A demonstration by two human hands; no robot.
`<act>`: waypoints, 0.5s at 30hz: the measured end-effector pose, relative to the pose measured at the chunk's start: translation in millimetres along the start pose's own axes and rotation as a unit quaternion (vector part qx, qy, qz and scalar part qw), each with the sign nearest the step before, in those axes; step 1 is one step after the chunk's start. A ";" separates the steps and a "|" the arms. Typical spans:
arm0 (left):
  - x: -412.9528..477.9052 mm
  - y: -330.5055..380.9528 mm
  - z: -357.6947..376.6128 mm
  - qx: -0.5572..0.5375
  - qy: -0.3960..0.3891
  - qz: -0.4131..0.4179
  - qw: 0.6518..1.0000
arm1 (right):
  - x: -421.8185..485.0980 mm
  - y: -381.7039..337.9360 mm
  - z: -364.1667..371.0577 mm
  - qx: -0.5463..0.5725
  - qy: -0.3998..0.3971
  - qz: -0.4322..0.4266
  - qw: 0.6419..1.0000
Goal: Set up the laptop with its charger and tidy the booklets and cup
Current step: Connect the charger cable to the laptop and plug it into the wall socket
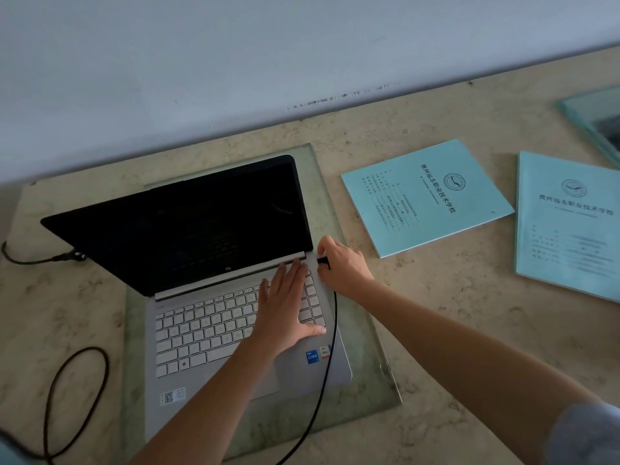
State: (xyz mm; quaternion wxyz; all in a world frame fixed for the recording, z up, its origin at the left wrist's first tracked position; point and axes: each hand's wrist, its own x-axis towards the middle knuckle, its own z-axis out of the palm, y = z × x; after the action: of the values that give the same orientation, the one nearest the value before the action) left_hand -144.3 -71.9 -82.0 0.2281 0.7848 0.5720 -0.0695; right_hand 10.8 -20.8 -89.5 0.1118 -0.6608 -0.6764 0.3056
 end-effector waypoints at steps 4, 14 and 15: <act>-2.0 -0.5 0.2 0.006 -0.001 0.004 1.000 | -2.6 -1.0 -1.4 -0.001 -0.013 0.005 1.000; -33.9 -2.9 8.3 -0.060 0.067 -0.017 0.996 | -33.4 -6.6 -4.2 0.031 -0.017 0.042 0.999; -42.9 -6.7 9.0 -0.073 0.083 -0.026 0.994 | -39.8 -6.7 -6.0 0.025 -0.018 0.037 0.999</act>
State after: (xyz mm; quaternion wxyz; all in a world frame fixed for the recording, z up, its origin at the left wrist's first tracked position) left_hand -163.6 -111.4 -75.9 0.2347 0.7541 0.6126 0.0315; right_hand 12.6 -57.1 -71.1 0.1045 -0.6765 -0.6459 0.3379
